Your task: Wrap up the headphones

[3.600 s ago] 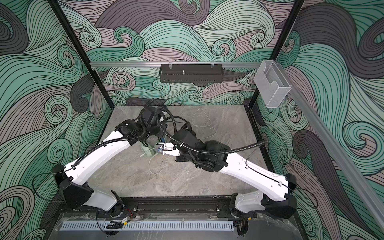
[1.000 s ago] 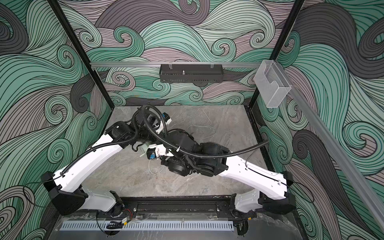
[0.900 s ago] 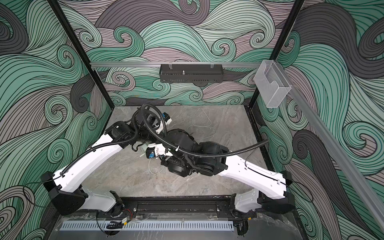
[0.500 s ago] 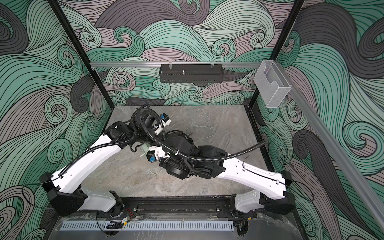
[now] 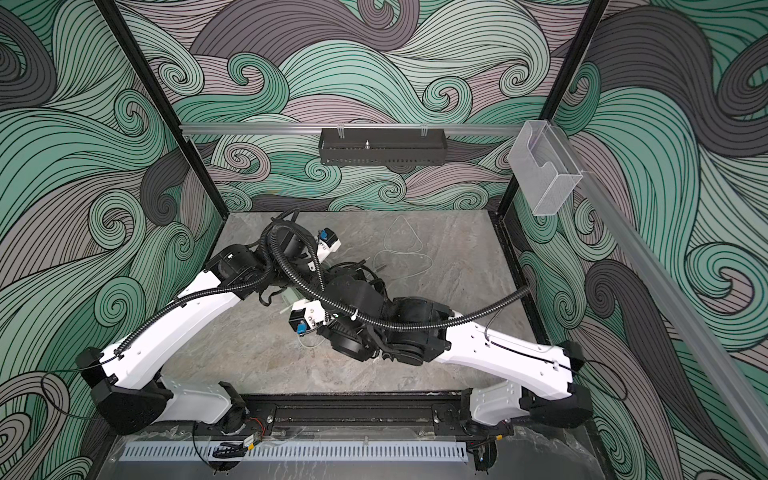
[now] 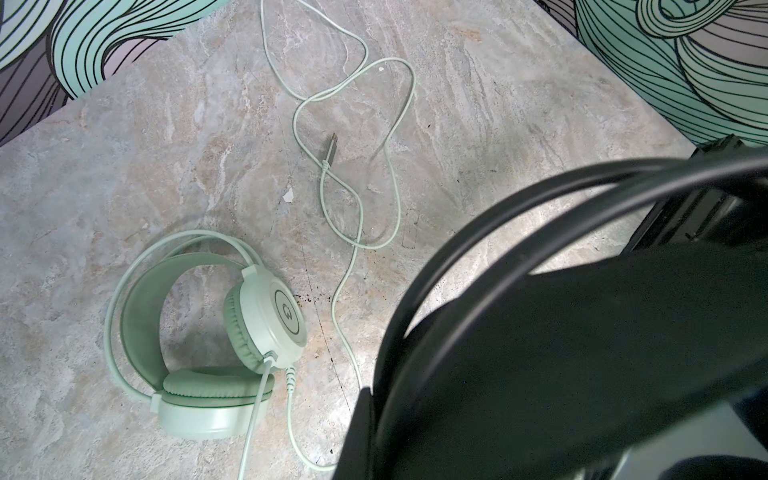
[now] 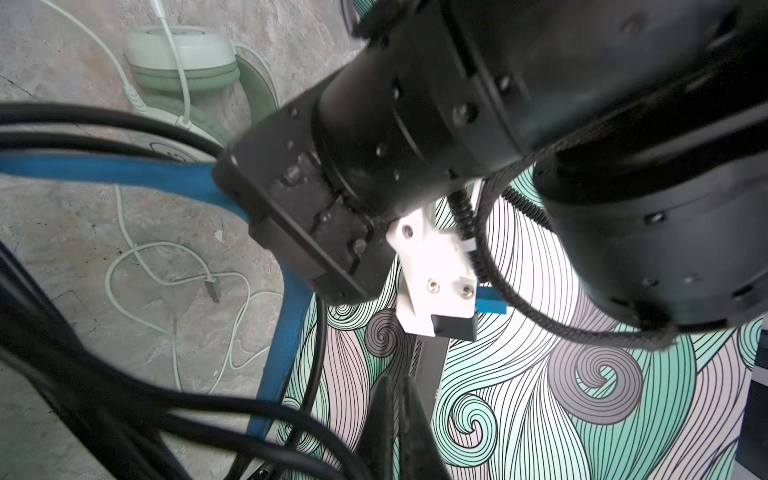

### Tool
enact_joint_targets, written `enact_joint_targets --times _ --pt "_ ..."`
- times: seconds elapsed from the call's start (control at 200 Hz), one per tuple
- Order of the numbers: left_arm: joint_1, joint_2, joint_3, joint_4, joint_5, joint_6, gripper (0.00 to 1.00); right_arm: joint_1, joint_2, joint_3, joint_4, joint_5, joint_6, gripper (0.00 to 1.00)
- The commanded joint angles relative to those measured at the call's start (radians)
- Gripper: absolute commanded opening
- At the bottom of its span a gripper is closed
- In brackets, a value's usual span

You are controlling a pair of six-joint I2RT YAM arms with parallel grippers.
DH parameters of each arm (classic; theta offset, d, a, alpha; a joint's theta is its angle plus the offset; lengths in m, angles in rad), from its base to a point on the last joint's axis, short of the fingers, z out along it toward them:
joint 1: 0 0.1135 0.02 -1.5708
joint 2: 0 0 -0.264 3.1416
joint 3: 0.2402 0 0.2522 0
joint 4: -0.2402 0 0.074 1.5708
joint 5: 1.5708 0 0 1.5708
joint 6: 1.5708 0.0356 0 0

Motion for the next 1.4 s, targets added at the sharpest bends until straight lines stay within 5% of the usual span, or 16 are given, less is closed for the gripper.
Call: enact_joint_targets --times 0.0,0.545,1.391 --pt "-0.01 -0.039 -0.002 -0.022 0.018 0.012 0.0 -0.055 -0.064 -0.013 0.059 0.04 -0.016 0.09" --pt "-0.01 -0.076 0.001 -0.031 0.041 0.031 0.0 -0.211 -0.111 -0.124 0.01 -0.036 0.099 0.11" --pt "-0.01 -0.069 0.005 -0.032 -0.027 0.028 0.0 -0.278 -0.202 -0.263 -0.053 -0.086 0.249 0.12"
